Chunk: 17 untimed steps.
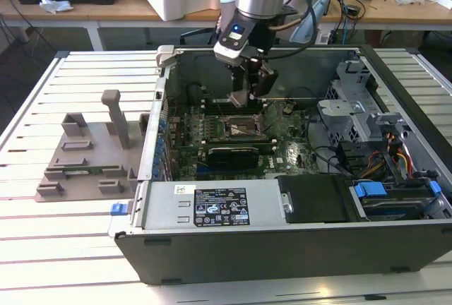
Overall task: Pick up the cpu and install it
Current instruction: 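Place the cpu into insertion slot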
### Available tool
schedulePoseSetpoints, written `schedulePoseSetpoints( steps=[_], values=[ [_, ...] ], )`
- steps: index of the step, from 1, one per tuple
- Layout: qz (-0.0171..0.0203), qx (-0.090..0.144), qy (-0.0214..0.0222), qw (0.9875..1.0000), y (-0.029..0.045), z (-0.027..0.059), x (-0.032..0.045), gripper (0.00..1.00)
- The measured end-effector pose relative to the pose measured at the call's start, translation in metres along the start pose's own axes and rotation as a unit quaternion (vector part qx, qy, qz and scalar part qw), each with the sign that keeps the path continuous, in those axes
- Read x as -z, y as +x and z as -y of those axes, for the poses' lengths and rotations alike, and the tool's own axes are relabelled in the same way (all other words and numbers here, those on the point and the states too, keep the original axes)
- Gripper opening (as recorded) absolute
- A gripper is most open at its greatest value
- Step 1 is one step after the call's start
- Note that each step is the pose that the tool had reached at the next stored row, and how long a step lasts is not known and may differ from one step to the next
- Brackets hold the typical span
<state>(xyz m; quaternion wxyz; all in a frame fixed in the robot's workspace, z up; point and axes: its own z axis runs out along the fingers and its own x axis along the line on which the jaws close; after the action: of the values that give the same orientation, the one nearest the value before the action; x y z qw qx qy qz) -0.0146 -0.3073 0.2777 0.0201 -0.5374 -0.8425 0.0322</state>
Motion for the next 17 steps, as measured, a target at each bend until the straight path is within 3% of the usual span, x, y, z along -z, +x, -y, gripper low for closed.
schedulePoseSetpoints(
  steps=[3, 6, 13, 15, 17],
  values=[
    [-0.0013, -0.023, 0.0002, 0.9997, -0.0001, -0.0002, 0.0, 0.55],
    [-0.0029, -0.052, 0.0005, 0.9986, -0.0002, -0.0005, 0.0, 0.55],
    [-0.0057, -0.112, 0.0013, 0.9937, -0.0006, -0.0012, 0.0001, 0.55],
    [-0.0067, -0.134, 0.0017, 0.9909, -0.0007, -0.0015, 0.0001, 0.55],
    [-0.0079, -0.16, 0.002, 0.9871, -0.0009, -0.0018, 0.0001, 0.55]
  ],
)
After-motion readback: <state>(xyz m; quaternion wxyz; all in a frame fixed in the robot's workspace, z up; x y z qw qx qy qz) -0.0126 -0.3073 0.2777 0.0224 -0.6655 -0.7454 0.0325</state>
